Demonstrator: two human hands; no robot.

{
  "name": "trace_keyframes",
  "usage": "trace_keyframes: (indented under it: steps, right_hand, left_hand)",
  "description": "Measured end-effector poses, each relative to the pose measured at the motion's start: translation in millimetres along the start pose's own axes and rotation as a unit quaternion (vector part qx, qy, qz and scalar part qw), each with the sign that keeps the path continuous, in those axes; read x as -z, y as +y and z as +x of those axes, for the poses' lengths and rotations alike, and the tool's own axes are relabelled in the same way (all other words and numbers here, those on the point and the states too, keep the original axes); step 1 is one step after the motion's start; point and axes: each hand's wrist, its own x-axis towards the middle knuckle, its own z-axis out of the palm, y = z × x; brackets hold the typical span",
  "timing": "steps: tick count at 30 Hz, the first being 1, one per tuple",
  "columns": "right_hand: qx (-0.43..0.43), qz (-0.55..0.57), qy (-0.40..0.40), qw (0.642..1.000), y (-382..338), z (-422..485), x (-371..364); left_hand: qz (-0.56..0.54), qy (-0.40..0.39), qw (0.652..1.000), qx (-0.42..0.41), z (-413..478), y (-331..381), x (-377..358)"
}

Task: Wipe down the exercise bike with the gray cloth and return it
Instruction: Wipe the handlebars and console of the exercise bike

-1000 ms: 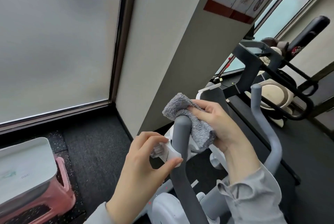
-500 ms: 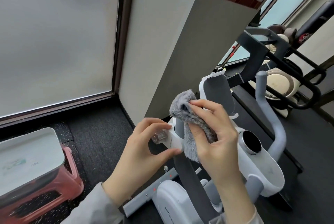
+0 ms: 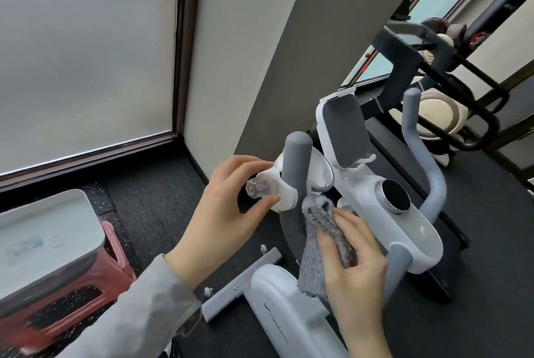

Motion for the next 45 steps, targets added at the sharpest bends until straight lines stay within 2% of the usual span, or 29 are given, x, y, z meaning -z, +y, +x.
trace_keyframes:
  steps: [2, 5, 9, 20, 27, 39, 45]
  right_hand:
    - [-0.034, 0.003, 0.025, 0.999, -1, -3, -1]
    - [-0.028, -0.015, 0.012, 0.999, -11, -4, -12]
    - [0.008, -0.085, 0.034, 0.996, -12, -13, -16]
    - [-0.034, -0.15, 0.005, 0.988, 3, -41, 24]
    - [-0.05, -0.203, -0.027, 0.977, 23, -58, 59]
    - [0.019, -0.187, -0.046, 0.981, 101, -16, 116]
    - [0.05, -0.206, -0.017, 0.977, 135, 23, 133]
  left_hand:
    - [0.076, 0.008, 0.995, -0.071, -6, 4, -1]
    - [0.16, -0.027, 0.971, -0.176, -13, 8, -5]
    - [0.197, -0.08, 0.951, -0.224, -13, 7, -12]
    - [0.226, -0.125, 0.928, -0.267, -12, -1, -31]
    - [0.261, -0.162, 0.92, -0.243, -17, 3, -45]
    - [0.271, -0.112, 0.923, -0.249, -20, -1, -58]
    - [0.272, -0.111, 0.925, -0.241, -21, -2, -59]
